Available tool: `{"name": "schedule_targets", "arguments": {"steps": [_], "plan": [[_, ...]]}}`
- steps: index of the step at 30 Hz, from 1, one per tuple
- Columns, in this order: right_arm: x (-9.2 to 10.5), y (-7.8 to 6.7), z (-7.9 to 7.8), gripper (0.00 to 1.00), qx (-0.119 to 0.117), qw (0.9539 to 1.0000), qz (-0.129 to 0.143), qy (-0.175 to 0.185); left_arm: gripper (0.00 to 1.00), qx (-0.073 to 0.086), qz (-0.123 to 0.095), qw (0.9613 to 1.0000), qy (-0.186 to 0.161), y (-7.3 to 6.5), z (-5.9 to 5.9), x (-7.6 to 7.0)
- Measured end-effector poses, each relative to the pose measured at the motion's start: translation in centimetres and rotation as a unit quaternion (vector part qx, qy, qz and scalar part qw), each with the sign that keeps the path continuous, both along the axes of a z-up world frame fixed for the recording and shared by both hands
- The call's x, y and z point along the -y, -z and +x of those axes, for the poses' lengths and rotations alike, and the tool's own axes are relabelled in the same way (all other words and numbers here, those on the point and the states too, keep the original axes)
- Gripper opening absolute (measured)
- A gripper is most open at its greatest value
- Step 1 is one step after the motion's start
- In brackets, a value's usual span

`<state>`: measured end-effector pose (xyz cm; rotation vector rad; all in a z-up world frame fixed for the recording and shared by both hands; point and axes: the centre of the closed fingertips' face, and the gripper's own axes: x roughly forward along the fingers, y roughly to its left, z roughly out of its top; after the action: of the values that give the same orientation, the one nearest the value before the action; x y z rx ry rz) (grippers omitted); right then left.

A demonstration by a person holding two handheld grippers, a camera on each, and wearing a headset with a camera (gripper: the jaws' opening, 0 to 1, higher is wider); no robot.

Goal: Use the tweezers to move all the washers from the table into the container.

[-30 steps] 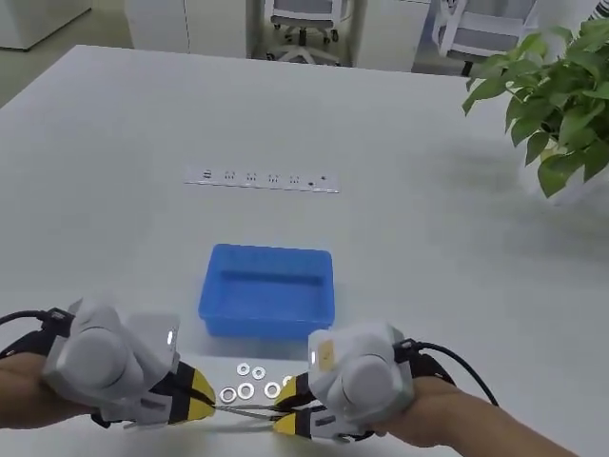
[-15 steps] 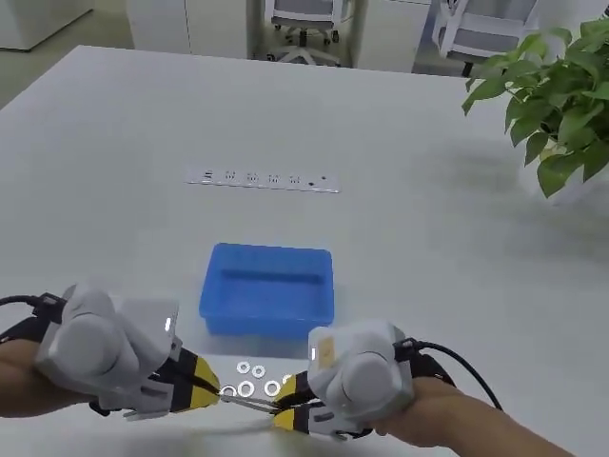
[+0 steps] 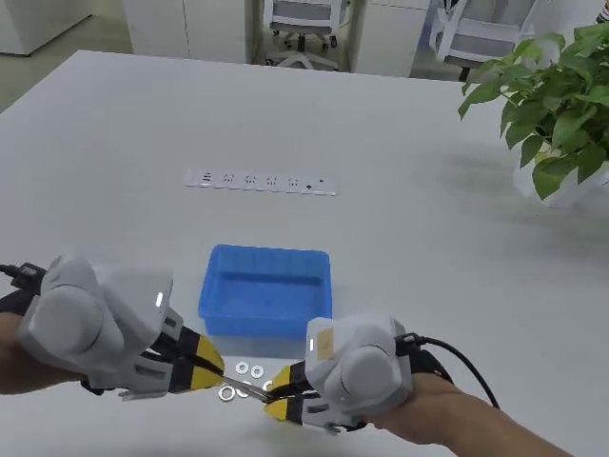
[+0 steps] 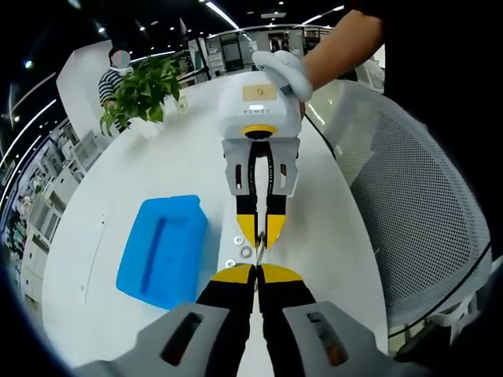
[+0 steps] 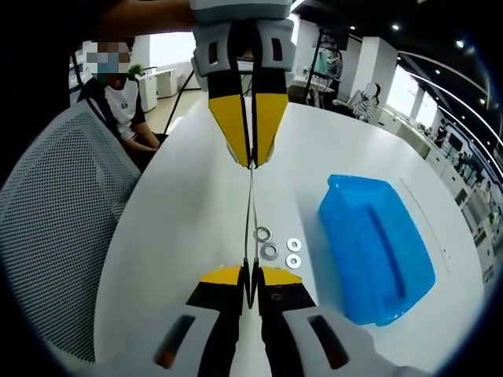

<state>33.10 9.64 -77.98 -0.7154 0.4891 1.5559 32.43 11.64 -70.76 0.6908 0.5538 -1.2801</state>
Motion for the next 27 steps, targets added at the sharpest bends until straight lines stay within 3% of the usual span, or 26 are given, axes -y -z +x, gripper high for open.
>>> {"name": "schedule_targets", "arguments": {"steps": [16,27], "plan": [[-1.5,-1.2,-0.4,0.09,-0.025,0.9987,0.039,0.023,0.06,0.016,-0.035,0.9992,0.013,-3.0,0.2,2.2],[-2.0,-1.2,-0.7,0.09,-0.036,0.9977,0.050,0.029,0.06,0.014,-0.039,0.9988,0.026,-3.1,0.0,3.3]]}}
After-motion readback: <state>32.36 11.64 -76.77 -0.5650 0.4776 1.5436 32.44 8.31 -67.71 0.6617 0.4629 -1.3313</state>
